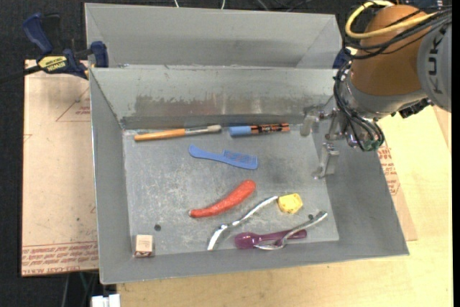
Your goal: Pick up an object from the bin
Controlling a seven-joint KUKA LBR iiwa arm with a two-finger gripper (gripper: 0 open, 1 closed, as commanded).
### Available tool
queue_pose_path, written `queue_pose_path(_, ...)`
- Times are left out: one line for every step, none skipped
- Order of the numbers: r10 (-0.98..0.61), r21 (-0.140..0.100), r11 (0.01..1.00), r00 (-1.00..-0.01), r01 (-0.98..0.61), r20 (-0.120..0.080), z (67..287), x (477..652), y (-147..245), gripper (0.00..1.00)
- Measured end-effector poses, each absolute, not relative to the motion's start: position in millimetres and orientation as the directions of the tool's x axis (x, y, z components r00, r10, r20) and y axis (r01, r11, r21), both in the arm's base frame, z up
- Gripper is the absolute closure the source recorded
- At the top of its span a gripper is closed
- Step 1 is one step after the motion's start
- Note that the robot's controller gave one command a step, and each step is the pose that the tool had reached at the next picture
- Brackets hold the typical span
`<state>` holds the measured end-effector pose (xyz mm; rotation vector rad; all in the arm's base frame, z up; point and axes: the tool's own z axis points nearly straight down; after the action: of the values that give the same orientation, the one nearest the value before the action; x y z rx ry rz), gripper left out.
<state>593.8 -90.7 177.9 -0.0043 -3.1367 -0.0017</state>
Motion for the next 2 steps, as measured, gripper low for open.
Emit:
queue_pose_path(0.0,0.0,1.0,-1.0,0.0,-0.002,182.9,595.1,-90.1,0.0)
queue_pose_path(0.175,0.002,0.985,-0.985,0.175,0.006,66.9,559.5,-57.3,0.0)
